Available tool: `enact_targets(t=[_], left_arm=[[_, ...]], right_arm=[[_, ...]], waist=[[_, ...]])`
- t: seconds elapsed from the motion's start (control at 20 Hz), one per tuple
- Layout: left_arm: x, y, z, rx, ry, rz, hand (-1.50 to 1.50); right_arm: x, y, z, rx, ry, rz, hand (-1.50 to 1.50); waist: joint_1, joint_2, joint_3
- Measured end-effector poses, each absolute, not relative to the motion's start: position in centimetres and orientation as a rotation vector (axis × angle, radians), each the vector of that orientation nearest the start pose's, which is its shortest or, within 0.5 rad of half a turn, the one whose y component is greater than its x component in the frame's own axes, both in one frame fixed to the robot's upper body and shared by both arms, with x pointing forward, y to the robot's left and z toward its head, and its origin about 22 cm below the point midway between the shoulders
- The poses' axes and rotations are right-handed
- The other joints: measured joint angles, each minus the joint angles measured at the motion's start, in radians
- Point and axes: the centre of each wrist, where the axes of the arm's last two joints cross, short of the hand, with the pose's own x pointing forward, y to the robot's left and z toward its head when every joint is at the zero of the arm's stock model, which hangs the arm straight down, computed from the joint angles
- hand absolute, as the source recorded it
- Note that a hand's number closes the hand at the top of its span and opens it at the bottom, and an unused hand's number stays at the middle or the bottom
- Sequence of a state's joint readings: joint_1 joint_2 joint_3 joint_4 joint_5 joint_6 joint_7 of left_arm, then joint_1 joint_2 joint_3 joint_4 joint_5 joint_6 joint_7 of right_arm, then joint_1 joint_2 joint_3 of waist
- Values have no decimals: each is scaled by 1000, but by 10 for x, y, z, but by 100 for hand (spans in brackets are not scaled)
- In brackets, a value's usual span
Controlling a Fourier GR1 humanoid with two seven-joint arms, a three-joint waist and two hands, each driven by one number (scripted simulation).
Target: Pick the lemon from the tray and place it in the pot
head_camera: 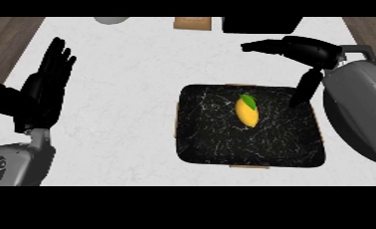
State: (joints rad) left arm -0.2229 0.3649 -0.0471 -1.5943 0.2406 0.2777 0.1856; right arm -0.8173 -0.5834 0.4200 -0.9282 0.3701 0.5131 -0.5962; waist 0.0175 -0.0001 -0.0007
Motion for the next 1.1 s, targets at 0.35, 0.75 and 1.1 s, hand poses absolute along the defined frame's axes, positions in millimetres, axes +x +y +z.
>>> enact_targets(t=[0.35,0.75,1.1], left_arm=[[285,279,83,204,-1615,70,0],[284,279,81,201,-1615,67,0],[281,278,81,198,-1616,67,0]], right_arm=[[393,-232,111,44,-1438,1748,-150],[373,-213,93,48,-1374,1785,-150],[371,-208,75,-63,-1323,1803,-150]], waist=[[-13,-1,0],[-16,-1,0],[-13,0,1]])
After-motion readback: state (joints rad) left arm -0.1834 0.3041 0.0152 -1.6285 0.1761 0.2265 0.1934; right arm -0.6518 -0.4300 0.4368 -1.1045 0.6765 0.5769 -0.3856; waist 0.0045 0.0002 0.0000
